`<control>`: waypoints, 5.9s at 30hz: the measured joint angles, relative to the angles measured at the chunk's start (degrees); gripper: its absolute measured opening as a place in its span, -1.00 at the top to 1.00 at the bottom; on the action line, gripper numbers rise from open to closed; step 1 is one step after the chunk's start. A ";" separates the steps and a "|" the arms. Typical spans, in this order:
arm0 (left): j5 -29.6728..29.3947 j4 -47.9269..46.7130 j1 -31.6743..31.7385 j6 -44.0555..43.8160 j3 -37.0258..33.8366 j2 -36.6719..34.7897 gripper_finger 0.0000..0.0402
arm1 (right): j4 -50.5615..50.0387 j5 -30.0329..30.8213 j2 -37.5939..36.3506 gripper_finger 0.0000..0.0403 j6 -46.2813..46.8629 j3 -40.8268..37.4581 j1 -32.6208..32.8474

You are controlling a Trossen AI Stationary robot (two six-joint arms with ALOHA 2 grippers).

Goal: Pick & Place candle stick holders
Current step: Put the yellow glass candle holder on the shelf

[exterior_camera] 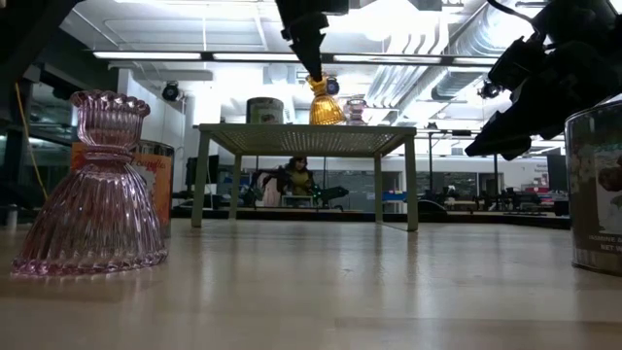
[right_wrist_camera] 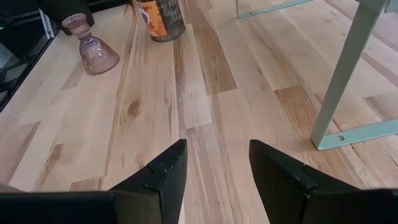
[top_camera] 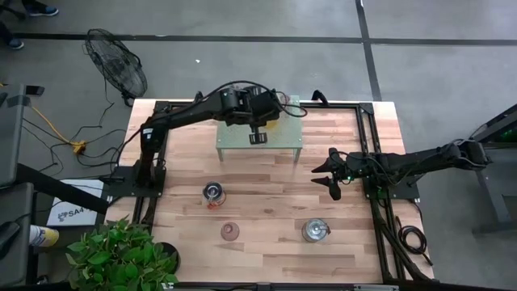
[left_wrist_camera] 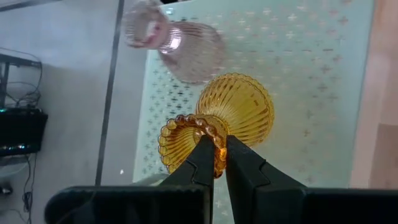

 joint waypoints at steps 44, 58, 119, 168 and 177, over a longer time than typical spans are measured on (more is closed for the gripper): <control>3.06 0.23 2.13 -1.36 0.02 2.73 0.71 | -0.23 0.96 0.00 0.17 -0.43 0.00 0.00; 3.60 1.84 2.13 -0.94 -0.04 2.75 0.64 | -0.63 0.96 0.00 0.17 -0.40 0.00 0.00; -15.20 -6.82 -14.48 -16.07 7.39 -4.20 0.23 | 43.72 14.36 33.06 -0.62 -23.91 14.68 -9.26; -13.21 84.18 -27.53 -17.33 -86.42 -40.96 0.23 | 41.46 12.31 54.14 -0.62 -20.91 36.70 -19.04; -13.23 84.50 -27.51 -16.28 -86.44 -40.96 0.23 | 41.53 10.48 54.54 -0.47 -19.23 36.72 -20.45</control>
